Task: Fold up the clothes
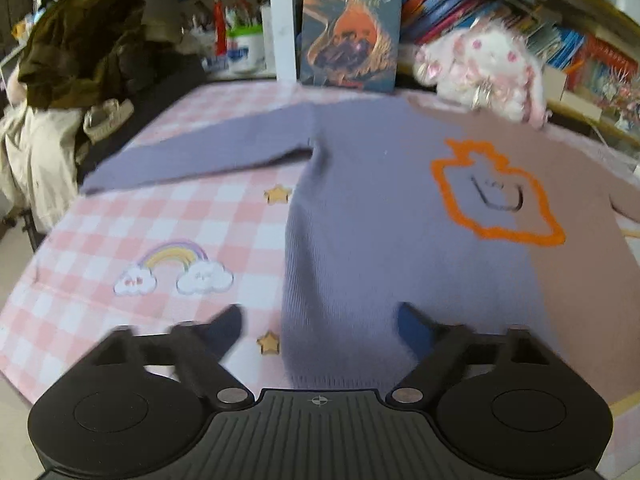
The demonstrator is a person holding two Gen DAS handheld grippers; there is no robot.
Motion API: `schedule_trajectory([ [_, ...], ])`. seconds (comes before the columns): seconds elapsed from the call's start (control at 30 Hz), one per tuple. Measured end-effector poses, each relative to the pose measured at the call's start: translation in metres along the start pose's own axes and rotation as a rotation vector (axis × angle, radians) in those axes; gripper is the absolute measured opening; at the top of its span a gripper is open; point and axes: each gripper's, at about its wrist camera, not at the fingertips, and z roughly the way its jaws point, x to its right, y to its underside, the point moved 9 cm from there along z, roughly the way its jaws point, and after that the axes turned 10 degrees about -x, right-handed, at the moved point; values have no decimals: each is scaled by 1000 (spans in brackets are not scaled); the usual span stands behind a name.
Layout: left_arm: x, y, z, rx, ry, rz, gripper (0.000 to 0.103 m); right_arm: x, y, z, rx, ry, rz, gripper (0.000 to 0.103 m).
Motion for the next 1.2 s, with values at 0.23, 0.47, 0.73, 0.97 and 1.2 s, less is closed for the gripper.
schedule_trajectory([
  [0.23, -5, 0, 14, -48, 45, -9, 33, -11, 7, 2, -39, -46, -52, 20],
  [0.47, -5, 0, 11, -44, 54, -8, 30, -14, 5, 3, -42, -65, -51, 13],
  [0.73, 0, -10, -22, 47, 71, -34, 47, -13, -1, -10, -3, -63, -50, 17],
  [0.97, 14, -2, -44, 96, 59, 10, 47, -16, -1, -24, 51, -127, -31, 1],
  [1.2, 22, 10, -40, 72, 90, 43, 78, -21, 8, -26, 64, -73, -46, 15],
])
